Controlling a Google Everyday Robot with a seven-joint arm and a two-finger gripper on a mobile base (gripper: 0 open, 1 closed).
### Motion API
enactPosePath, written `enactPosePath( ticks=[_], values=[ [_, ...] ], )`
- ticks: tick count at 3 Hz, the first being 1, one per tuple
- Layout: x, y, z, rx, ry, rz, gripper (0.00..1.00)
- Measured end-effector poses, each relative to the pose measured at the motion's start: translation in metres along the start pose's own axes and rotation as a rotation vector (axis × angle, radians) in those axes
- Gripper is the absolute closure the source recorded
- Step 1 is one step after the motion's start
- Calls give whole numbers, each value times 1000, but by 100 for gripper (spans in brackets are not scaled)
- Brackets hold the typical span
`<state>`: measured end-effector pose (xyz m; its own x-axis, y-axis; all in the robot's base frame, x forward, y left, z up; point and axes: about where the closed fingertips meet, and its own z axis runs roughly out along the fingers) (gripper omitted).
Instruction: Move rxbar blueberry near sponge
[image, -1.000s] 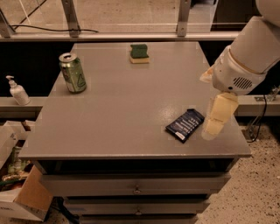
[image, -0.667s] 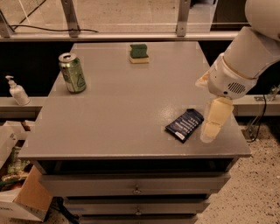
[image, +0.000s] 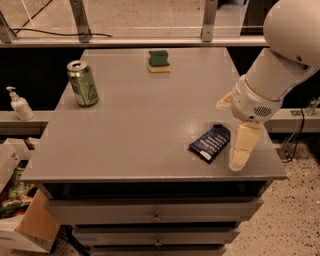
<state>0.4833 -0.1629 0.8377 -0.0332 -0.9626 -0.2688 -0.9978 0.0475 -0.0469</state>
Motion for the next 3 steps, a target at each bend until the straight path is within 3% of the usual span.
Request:
enactPosePath(
  ticks=[1,2,3],
  values=[
    [-8,-3,10,-6,-4,-50,0],
    [-14,-7,23,-13,1,-87,12],
    [-15,-11,29,-19,9,-95,66]
  ],
)
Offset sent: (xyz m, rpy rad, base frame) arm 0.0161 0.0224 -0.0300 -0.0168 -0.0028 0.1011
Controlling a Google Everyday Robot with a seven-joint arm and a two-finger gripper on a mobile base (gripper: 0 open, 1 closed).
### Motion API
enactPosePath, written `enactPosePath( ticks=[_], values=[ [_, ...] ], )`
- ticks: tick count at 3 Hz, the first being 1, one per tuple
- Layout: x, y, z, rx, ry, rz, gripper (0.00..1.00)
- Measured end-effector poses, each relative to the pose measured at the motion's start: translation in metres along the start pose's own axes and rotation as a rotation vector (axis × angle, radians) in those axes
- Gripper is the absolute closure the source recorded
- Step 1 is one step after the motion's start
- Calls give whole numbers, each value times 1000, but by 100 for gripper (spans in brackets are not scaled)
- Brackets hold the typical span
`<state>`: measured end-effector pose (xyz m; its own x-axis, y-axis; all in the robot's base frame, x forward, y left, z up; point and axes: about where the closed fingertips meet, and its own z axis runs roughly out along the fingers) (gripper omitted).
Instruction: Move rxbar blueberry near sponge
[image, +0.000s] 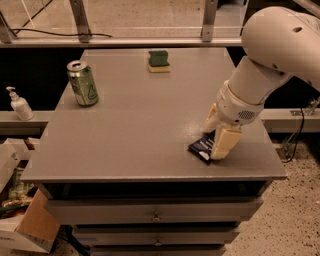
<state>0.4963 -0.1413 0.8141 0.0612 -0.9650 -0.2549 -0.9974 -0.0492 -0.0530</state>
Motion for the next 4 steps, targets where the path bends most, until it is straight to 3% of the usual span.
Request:
enactPosePath(
  ticks=[1,2,4],
  values=[
    [0,1,-3,-2,2,4,90],
    [3,3,-5,-3,8,13,100],
    [16,-1,-29,36,21,38,100]
  ],
)
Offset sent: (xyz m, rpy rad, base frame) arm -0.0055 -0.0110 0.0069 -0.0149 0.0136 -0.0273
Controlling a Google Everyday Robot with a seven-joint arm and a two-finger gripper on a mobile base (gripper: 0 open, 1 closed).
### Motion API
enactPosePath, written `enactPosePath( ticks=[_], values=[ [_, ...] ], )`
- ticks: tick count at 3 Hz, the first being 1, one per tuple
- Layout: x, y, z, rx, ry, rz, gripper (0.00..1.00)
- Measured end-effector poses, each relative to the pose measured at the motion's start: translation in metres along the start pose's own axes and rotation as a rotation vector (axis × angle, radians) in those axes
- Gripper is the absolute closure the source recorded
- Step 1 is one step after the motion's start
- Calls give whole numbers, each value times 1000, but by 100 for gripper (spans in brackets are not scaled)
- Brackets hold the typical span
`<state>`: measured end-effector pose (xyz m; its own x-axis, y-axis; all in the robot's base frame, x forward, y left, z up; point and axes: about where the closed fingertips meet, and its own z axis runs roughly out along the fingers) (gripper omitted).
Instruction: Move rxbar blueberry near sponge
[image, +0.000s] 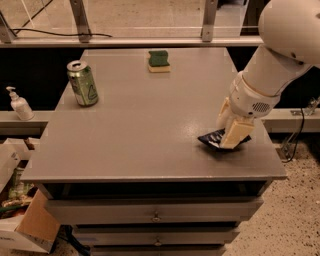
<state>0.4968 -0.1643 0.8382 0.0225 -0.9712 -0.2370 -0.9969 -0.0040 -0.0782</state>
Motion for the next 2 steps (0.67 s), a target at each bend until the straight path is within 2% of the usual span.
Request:
enactPosePath(
  ticks=[1,2],
  values=[
    [7,-10,-17,37,-1,28,100],
    [12,-33,-43,86,-40,73,100]
  ],
)
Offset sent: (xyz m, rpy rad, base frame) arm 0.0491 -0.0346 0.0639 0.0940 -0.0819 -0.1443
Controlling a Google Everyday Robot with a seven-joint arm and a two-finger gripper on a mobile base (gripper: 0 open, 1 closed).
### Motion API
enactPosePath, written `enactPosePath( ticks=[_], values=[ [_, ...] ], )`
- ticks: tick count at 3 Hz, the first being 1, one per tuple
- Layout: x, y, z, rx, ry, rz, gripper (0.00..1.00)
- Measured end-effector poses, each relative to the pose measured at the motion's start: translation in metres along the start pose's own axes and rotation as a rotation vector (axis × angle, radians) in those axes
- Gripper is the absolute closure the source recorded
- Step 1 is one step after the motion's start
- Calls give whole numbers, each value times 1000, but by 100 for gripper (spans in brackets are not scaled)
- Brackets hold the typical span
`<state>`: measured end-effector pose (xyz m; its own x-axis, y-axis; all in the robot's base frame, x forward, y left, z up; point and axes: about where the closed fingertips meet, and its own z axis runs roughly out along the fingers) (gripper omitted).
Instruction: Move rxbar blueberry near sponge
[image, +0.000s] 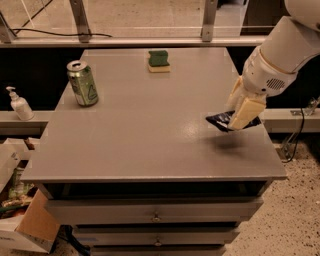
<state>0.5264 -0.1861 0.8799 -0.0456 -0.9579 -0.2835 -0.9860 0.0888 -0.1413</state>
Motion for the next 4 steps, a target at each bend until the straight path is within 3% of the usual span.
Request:
enactPosePath(
  ticks=[1,2,3,4],
  values=[
    [0,0,0,1,0,0,100],
    [-5,-16,-3,42,-10,0,100],
    [-14,-48,-5,74,-2,-34,100],
    [-31,-94,-5,113,1,-77,100]
  ],
)
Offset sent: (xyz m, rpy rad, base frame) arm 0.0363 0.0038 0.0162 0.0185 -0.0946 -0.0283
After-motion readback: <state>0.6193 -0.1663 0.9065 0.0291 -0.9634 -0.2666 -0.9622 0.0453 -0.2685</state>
